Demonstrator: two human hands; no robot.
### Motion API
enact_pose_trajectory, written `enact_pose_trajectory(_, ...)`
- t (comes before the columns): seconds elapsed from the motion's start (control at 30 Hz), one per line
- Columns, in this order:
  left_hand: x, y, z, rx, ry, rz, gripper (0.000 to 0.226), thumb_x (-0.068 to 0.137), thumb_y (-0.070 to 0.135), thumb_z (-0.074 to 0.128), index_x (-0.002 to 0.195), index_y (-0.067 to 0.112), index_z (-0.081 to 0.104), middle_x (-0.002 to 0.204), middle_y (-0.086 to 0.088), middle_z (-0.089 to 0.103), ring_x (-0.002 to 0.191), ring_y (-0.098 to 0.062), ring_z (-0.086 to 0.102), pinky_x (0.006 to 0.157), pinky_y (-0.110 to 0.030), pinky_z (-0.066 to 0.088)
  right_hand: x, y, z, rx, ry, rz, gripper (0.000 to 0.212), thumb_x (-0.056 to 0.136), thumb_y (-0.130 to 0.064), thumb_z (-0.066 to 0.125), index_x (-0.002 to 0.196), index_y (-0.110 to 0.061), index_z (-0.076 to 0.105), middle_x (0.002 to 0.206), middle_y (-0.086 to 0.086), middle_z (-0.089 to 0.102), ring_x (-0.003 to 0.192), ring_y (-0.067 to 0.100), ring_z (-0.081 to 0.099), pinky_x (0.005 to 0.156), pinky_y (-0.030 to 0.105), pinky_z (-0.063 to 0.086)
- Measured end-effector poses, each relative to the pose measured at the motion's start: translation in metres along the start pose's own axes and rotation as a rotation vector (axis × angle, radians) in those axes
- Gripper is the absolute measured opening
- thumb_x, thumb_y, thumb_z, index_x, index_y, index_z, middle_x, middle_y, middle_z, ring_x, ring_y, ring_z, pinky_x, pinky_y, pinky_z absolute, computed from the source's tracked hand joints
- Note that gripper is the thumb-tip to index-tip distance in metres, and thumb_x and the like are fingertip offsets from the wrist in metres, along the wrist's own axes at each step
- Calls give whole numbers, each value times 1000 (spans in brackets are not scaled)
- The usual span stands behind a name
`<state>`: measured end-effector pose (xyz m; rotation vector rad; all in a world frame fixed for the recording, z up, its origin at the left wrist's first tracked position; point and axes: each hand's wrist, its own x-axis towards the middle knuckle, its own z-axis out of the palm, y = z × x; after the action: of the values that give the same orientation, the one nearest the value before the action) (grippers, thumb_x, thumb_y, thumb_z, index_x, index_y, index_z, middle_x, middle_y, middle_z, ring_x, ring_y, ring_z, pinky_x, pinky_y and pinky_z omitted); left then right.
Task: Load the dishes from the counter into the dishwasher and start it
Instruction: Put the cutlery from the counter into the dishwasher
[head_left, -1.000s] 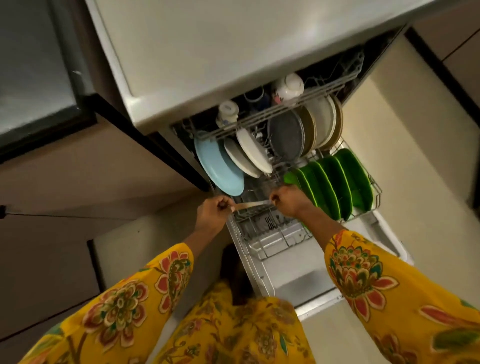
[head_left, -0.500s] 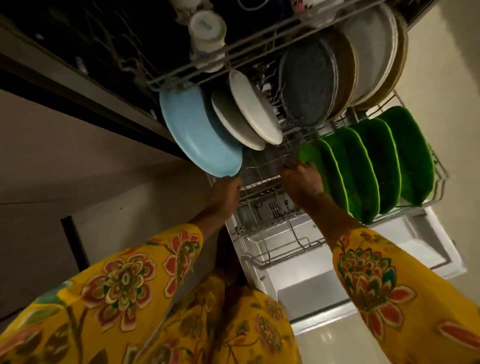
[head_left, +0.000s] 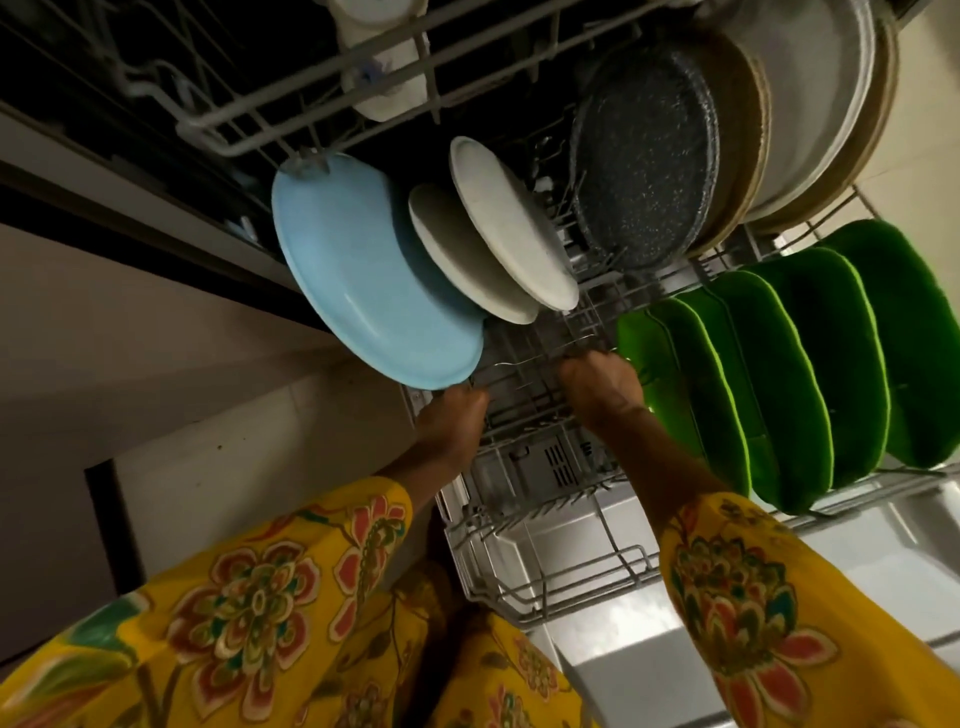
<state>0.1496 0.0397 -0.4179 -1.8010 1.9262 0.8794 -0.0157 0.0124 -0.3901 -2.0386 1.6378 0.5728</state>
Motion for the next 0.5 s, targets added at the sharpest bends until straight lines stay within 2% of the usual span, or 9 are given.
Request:
enact_pose_trajectory(0.1, 9, -2, 9, 22, 14, -3, 18, 94, -1, 41, 105, -1, 56, 106, -22, 59, 98, -38, 58, 84, -44, 49, 7, 3, 9, 19, -14, -1, 33, 96, -14, 40, 123, -13, 59, 121, 14, 63, 110, 35, 60, 87, 39, 49)
enact_pose_trajectory(0.2, 8, -3, 14, 58, -5, -9, 19, 89, -8, 39, 93, 1, 56, 95, -20, 56, 96, -34, 59, 80, -42, 48, 8, 4, 13, 124, -55, 36, 32, 98, -14, 37, 118, -6, 61, 120, 19, 62, 109, 37, 59, 87, 37, 48)
enact_pose_trajectory(0.3, 11, -5, 15, 14, 24, 21, 17, 93, 0, 43, 104, -2, 56, 105, -22, 59, 97, -38, 59, 82, -46, 50, 9, 1, 18, 267, -60, 111, 31, 99, -12, 36, 116, -2, 60, 120, 22, 60, 108, 35, 57, 82, 33, 44)
enact_pose_trajectory(0.4, 10, -5, 13, 30, 28, 12, 20, 94, 2, 43, 110, -1, 54, 110, -21, 59, 99, -38, 58, 84, -44, 50, 9, 0, 18, 345, -65, 86, 33, 98, -14, 37, 112, 3, 62, 117, 26, 60, 93, 32, 56, 74, 32, 40)
enact_pose_trajectory(0.43, 9, -5, 14, 33, 26, 6, 20, 94, 1, 43, 110, -1, 55, 110, -21, 59, 100, -38, 58, 84, -43, 50, 9, 0, 17, 361, -60, 74, 34, 98, -15, 37, 111, 3, 63, 118, 27, 59, 94, 33, 56, 75, 34, 40)
enact_pose_trajectory(0.5, 8, -4, 15, 19, 14, -27, 21, 93, -3, 42, 108, -4, 56, 110, -22, 59, 101, -37, 58, 85, -44, 49, 8, 0, 19, 307, -72, 68, 32, 98, -13, 38, 117, 0, 60, 123, 25, 57, 107, 39, 56, 86, 37, 44)
